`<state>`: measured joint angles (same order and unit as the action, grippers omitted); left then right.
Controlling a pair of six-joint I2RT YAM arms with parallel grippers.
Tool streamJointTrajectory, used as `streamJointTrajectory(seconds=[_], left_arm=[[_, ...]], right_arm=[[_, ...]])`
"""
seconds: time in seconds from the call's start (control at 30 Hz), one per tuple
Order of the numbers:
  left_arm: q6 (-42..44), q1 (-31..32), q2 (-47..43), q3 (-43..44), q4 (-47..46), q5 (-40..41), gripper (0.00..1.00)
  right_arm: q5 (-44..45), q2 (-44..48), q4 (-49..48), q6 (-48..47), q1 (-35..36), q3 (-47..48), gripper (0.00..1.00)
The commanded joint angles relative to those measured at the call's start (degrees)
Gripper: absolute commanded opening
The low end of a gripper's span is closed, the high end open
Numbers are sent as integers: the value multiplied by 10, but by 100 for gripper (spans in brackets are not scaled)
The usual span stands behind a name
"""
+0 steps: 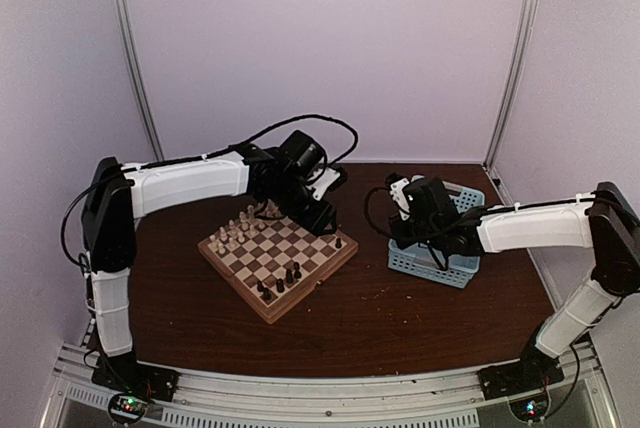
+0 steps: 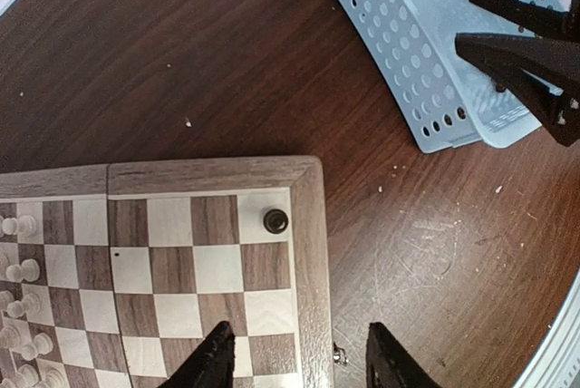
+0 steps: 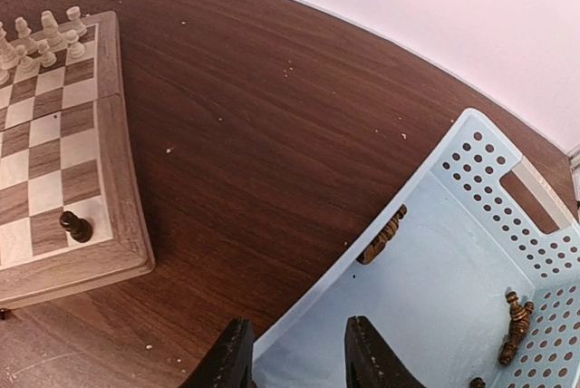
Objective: Set up the chess pieces on the board
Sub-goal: Pick up the chess piece from the chessboard.
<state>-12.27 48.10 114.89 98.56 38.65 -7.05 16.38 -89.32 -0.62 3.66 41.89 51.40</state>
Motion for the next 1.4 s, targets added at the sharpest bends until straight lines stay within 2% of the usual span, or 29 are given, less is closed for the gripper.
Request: streamJointTrajectory(seconds=[0.0,0.27,0.83,1.13,1.37], left_arm=[[-1,3,43,55,54,-2,50],[5,6,134,152,119,10,48],[-7,6,222,246,111,31,44],[-12,6,234,256,110,18,31],[-8,6,223,250,111,13,6]], right_arm=[[46,16,-132,2,-4,-28,38],[62,20,-151,15,-4,-41,38],[74,63,-155,13,-4,-62,38],[79,71,-159,11,-4,-69,37],[80,65,-156,9,-4,-65,37]])
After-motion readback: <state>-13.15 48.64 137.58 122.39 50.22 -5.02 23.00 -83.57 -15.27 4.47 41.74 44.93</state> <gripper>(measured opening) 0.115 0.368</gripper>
